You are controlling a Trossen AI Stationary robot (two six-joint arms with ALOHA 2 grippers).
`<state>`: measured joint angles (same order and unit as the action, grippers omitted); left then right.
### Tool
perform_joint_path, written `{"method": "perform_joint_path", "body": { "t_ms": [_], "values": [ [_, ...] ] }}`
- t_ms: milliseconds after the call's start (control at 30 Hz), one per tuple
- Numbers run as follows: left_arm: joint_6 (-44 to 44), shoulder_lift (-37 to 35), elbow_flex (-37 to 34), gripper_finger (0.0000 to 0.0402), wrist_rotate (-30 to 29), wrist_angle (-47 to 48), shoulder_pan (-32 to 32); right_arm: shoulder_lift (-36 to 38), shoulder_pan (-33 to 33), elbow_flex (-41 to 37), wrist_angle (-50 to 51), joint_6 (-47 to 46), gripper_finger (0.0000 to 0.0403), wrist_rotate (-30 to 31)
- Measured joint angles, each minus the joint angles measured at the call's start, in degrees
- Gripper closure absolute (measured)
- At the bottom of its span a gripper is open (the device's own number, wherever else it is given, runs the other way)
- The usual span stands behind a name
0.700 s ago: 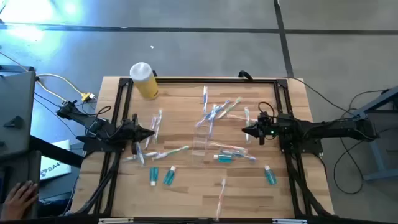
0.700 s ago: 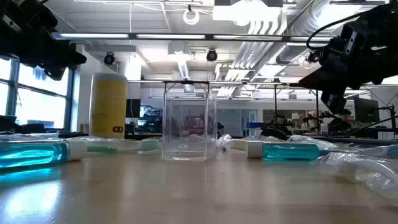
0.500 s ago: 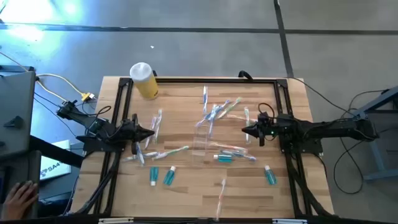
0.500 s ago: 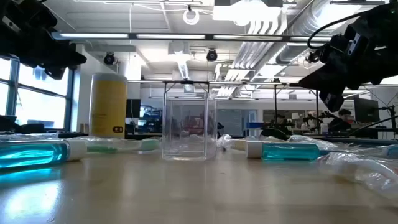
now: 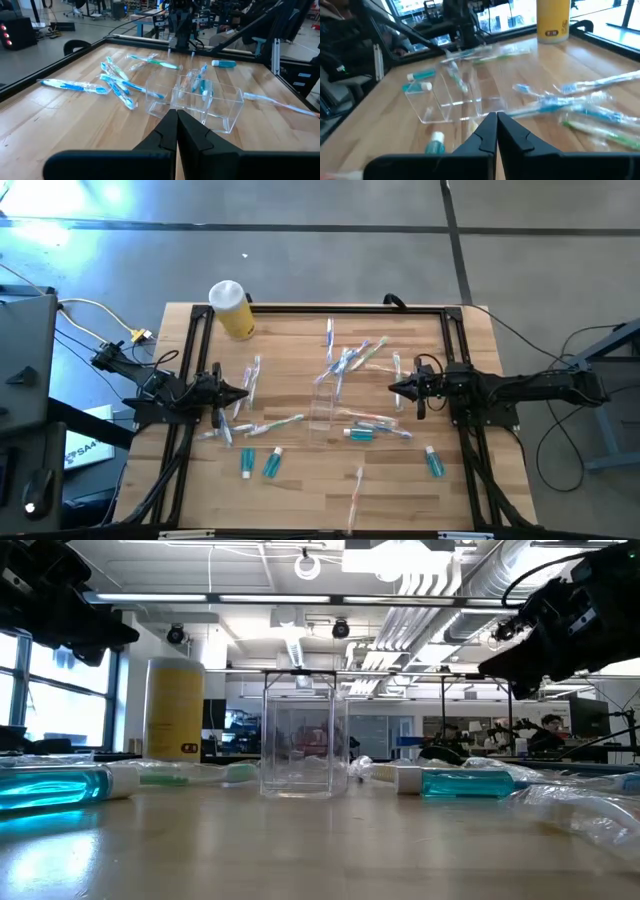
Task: Pick & Place toothbrushing station
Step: Put the orange toothbrush into the transparent organizer
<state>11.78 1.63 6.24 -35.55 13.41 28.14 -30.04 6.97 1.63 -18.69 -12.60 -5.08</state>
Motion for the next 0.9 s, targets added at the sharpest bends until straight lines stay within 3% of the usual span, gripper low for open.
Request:
{"method": "perform_joint_path", "body": {
  "t_ms": [167,333,500,600,733,900],
  "values": [
    [-1.7,0.0,0.0,0.0401,-0.1,-1.2,0.0,-1.6,-2.8,6.7,4.3,2.5,0.0400,3.0],
    [-10.4,0.0,-0.1,0.0401,-0.2,-6.0,0.0,-7.9,-6.1,18.0,21.8,4.9,0.0394,11.1],
    [-21.1,0.0,-0.1,0.0401,-0.2,-11.6,0.0,-18.3,-7.7,27.7,34.8,2.6,0.0341,18.8],
    [-23.8,0.0,-0.1,0.0401,-0.1,-13.7,0.0,-24.8,-7.7,31.8,36.6,-0.6,0.0294,18.6],
    [-24.0,0.0,-0.1,0.0401,-0.1,-13.3,0.0,-33.9,-9.2,37.1,36.6,-0.3,0.0236,12.8],
    [-23.6,0.0,-0.1,0.0401,-0.1,-13.2,0.0,-44.3,-11.8,42.9,36.5,-0.1,0.0205,13.7]
  ]
}}
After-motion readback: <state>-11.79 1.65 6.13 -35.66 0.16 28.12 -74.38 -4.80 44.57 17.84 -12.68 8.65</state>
